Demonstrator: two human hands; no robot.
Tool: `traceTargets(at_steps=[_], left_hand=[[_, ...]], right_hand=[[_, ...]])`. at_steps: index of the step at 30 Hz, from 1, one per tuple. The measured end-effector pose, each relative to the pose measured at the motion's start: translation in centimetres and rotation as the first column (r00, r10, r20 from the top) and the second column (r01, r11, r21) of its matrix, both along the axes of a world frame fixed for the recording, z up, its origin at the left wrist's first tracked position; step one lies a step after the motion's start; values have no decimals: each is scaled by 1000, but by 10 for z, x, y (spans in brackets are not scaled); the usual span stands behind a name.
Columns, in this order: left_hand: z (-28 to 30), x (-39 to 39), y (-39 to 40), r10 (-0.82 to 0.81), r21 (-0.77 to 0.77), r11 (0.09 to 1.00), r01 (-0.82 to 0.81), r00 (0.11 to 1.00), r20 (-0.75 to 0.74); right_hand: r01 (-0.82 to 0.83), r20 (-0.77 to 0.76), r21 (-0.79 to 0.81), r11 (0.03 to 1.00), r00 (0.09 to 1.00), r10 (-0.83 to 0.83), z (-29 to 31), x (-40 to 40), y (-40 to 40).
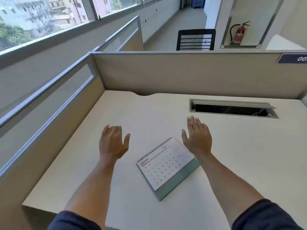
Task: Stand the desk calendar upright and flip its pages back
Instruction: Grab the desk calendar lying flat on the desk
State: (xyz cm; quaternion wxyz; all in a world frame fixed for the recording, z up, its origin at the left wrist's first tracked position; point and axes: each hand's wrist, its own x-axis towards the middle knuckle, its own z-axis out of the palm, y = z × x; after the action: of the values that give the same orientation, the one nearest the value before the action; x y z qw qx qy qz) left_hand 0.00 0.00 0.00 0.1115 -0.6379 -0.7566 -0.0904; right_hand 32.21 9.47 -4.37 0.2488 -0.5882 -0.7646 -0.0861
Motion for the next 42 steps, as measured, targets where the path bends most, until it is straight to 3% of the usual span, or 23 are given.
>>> traceTargets(at_steps=[3, 8, 14, 20, 28, 31, 34, 36, 42], left_hand=[[-33, 10, -13, 9, -62, 998, -7, 1000, 23], [-73, 27, -30, 107, -335, 938, -88, 994, 38], [-94, 48, -35, 249, -416, 903, -111, 923, 294], [-89, 59, -19, 460, -522, 841, -140, 694, 554], [-84, 58, -10, 650, -619, 759, -201, 170, 741], [-82, 55, -7, 652, -636, 753, -169, 61, 756], [-74, 49, -5, 690, -683, 723, -110, 54, 722], [-63, 47, -2, 702, -705, 709, -6, 94, 706], [-14, 57, 21, 527, -691, 636, 343, 460, 715]], right_hand=[[-6, 4, -152, 988, 1000, 7, -20, -7, -11], [14, 58, -341, 940, 998, 6, -56, -13, -27], [109, 117, -442, 890, 991, -63, -72, -25, -32], [158, 65, -511, 845, 987, -145, -78, -39, -30], [139, -95, -561, 816, 969, -230, -79, -47, -24], [99, -229, -597, 796, 930, -287, -76, -45, -22], [38, -345, -594, 803, 890, -297, -70, -42, -19], [-9, -415, -578, 816, 864, -285, -63, -40, -17], [-191, -560, -499, 845, 816, -146, -34, -42, -5]])
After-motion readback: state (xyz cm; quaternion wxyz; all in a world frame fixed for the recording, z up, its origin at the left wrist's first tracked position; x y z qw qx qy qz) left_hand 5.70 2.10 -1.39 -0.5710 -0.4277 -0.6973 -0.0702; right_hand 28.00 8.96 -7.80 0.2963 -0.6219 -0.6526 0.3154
